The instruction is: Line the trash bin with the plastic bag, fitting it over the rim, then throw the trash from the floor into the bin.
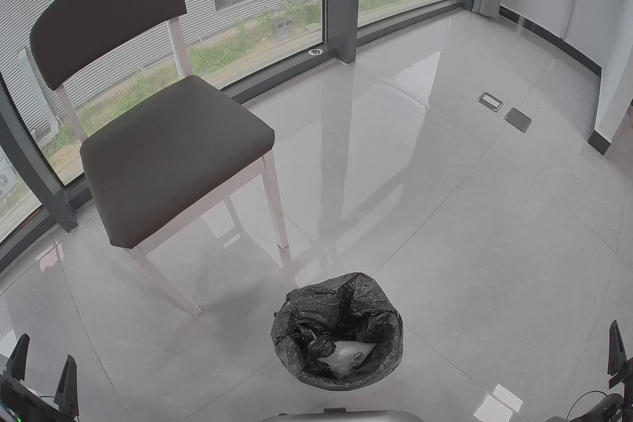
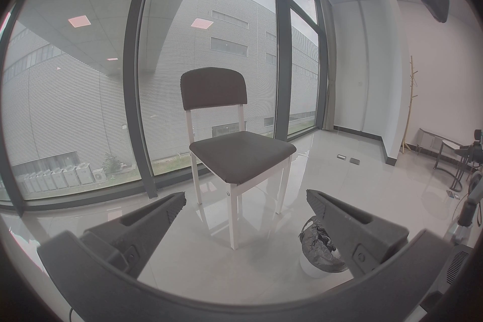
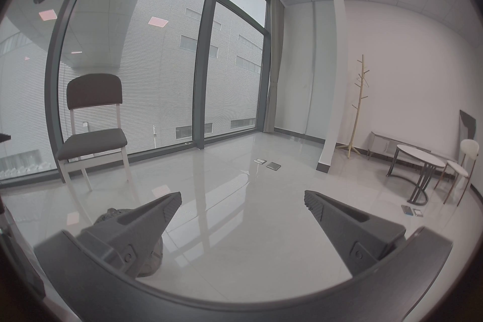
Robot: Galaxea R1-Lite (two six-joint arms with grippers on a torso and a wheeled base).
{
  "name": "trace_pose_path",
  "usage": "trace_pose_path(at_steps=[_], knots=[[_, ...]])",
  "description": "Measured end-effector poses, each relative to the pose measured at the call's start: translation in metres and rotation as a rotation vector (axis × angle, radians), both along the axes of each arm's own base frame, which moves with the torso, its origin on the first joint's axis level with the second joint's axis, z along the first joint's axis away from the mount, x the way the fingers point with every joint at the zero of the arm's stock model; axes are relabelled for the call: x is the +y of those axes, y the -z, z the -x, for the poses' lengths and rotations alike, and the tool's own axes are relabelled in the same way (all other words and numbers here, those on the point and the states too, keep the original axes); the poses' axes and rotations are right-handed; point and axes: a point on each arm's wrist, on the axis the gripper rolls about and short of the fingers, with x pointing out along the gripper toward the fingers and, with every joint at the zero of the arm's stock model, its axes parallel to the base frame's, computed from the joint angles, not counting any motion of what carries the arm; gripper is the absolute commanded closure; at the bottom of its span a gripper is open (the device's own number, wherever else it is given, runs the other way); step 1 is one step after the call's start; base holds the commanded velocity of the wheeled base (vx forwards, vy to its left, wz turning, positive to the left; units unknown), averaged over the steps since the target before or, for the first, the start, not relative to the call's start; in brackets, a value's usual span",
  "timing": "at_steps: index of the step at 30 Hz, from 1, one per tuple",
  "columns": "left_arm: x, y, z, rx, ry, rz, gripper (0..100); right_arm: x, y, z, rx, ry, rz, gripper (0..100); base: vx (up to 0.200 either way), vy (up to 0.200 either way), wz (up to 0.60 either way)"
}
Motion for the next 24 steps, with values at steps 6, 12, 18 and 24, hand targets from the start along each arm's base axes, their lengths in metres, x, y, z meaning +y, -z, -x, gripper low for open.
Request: trace_pose_path(at_steps=[6, 12, 18, 24], knots=[[0.0, 0.0, 0.0, 0.0, 0.0, 0.0, 0, 0.0, 0.0, 0.0, -0.028, -0.01, -0.138, 0, 0.0, 0.0, 0.0], [0.0, 0.0, -0.0001, 0.001, 0.0, 0.0, 0, 0.002, 0.0017, -0.0004, 0.005, -0.097, -0.073, 0, 0.0, 0.0, 0.0], [0.0, 0.0, -0.0001, 0.001, 0.0, 0.0, 0, 0.0044, 0.0063, -0.0008, 0.062, -0.197, 0.019, 0, 0.0, 0.0, 0.0], [0.0, 0.0, -0.0001, 0.001, 0.0, 0.0, 0, 0.0043, 0.0064, -0.0008, 0.061, -0.198, -0.011, 0, 0.0, 0.0, 0.0]])
